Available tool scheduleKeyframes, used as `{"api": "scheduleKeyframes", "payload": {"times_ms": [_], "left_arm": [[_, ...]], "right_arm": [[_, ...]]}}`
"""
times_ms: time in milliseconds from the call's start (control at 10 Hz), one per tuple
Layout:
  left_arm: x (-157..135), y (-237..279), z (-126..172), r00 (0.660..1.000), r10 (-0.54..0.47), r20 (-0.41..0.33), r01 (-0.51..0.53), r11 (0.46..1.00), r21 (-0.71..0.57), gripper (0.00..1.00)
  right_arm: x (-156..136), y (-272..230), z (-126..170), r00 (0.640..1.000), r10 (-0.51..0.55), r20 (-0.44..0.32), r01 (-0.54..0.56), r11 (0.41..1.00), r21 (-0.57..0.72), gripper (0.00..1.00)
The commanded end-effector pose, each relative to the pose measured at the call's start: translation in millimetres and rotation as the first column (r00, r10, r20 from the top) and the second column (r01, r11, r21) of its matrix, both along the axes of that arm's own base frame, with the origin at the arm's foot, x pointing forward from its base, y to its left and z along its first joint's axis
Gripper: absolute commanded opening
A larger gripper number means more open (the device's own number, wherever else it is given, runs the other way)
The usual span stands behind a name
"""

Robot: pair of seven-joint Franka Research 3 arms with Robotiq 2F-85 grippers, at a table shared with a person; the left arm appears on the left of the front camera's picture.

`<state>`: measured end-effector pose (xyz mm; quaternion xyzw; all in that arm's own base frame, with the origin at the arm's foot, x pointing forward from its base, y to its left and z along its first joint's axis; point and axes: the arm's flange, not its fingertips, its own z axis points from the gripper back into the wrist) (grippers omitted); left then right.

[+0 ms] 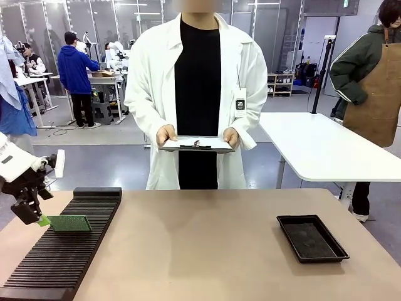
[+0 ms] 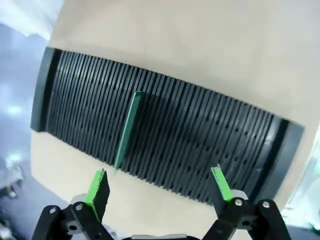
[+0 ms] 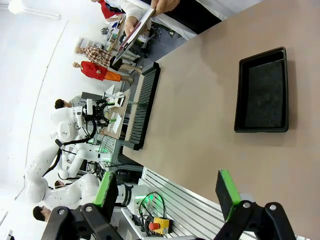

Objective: Inspect the PCB.
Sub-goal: Pick up the Blank PCB and present it to the human.

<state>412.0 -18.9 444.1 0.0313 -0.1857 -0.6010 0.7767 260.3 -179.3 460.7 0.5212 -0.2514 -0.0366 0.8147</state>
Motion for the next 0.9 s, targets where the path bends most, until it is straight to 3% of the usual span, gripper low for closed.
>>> {"api": "scheduleKeyframes", "payload": {"times_ms": [0, 300, 800], "left_arm": [[21, 11, -16, 0.991, -0.128, 0.05, 0.127, 0.992, 0.02, 1.0], [41, 15, -37, 0.971, -0.228, 0.072, 0.222, 0.972, 0.083, 1.0], [81, 16, -66, 0.982, -0.187, -0.017, 0.186, 0.957, 0.221, 1.0]], "right_arm": [[-1, -1, 2, 1.0, 0.001, 0.015, -0.001, 1.0, 0.005, 1.0], [-1, -1, 2, 1.0, 0.001, 0.015, -0.001, 1.0, 0.005, 1.0], [-1, -1, 2, 1.0, 0.001, 0.015, -0.001, 1.0, 0.005, 1.0]]}}
